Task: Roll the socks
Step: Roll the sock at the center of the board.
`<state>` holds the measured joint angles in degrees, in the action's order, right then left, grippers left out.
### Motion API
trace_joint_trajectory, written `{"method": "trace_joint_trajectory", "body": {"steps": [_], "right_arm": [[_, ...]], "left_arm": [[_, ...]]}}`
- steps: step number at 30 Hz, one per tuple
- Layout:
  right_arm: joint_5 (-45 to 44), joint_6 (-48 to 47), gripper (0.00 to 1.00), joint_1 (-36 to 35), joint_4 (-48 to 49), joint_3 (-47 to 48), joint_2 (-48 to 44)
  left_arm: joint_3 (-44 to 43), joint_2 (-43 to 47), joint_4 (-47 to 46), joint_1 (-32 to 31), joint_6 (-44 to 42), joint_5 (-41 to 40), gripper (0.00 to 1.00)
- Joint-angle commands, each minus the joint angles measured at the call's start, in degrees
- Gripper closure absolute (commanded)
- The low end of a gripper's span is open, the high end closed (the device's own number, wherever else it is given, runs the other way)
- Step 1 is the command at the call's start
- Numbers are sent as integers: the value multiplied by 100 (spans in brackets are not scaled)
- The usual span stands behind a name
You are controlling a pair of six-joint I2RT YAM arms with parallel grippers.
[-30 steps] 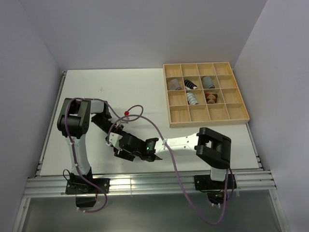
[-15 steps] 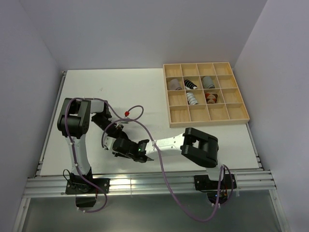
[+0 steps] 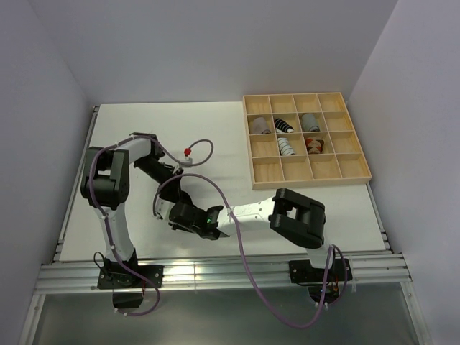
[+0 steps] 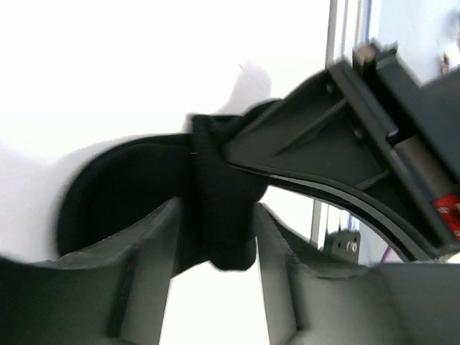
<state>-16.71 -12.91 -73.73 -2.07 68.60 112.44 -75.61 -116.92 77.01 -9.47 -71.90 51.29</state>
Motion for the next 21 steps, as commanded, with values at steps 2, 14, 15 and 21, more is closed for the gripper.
{"method": "trace_joint_trajectory", "body": {"steps": [2, 14, 15, 21], "right_arm": [[247, 148, 78, -27, -206, -127, -3], [317, 166, 79, 35, -409, 31, 155], [326, 166, 79, 52, -417, 31, 155], [309, 139, 80, 61, -575, 127, 138]], "left_arm": [[-410, 293, 34, 279, 525, 250, 45], [29, 478, -1461, 578, 1750, -584, 52], [38, 399, -1452, 561, 1741, -593, 52], [47, 144, -1557, 254, 1863, -742, 53]]}}
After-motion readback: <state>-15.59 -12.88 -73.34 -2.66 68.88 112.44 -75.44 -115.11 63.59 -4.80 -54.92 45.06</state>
